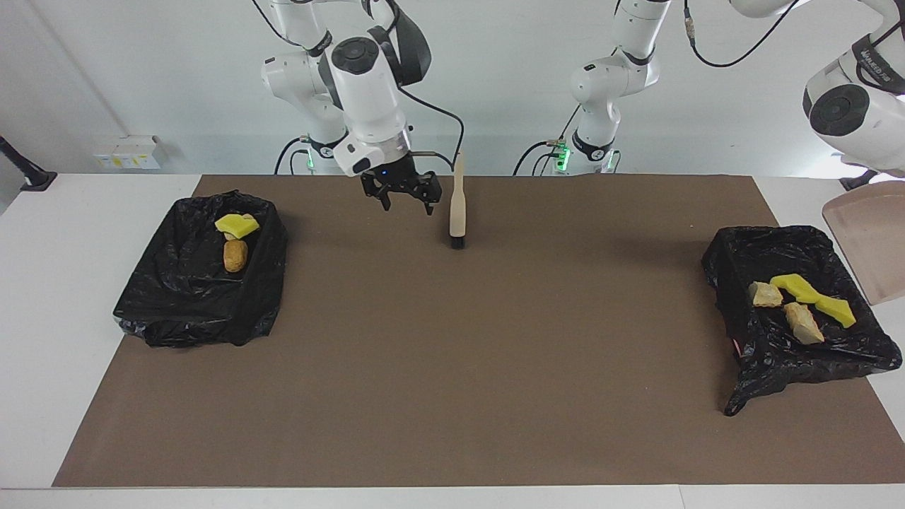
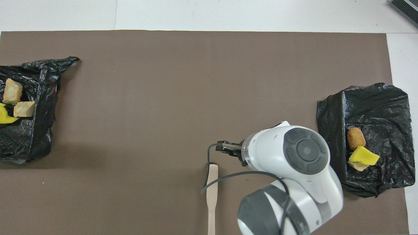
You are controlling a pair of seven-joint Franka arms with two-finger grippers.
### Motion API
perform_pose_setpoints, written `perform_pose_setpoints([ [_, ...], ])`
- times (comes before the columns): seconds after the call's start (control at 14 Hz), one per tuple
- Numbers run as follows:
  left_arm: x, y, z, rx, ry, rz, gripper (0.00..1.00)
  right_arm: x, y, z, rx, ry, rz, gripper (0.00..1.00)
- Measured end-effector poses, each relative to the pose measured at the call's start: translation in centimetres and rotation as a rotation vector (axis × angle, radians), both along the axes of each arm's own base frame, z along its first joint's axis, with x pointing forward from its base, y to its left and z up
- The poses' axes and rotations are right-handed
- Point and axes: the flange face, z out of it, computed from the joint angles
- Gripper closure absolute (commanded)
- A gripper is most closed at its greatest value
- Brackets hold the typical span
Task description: Sweep and dump trash in bin
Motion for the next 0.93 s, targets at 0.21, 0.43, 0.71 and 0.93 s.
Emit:
perform_pose_setpoints([
  [0.21, 0.2, -4.0, 0.0, -0.049, -0.013, 0.032, 1.0, 2.0, -4.1, 2.0, 0.006, -0.017, -0.046, 0.0],
  [0.43, 0.6, -9.1, -1.6, -0.212, -0.056, 0.077, 1.0, 2.3, -5.5, 4.4, -0.027, -0.002, -0.041, 0.0],
  [0.71, 0.6, -13.7, -3.0, -0.391, -0.097, 0.124, 1.0, 2.6, -8.7, 7.6, -0.064, -0.008, 0.01, 0.0],
  [0.93, 0.4, -15.0, -4.2, -0.544, -0.115, 0.182, 1.0, 2.7, -11.7, 9.3, -0.072, -0.01, 0.042, 0.0],
])
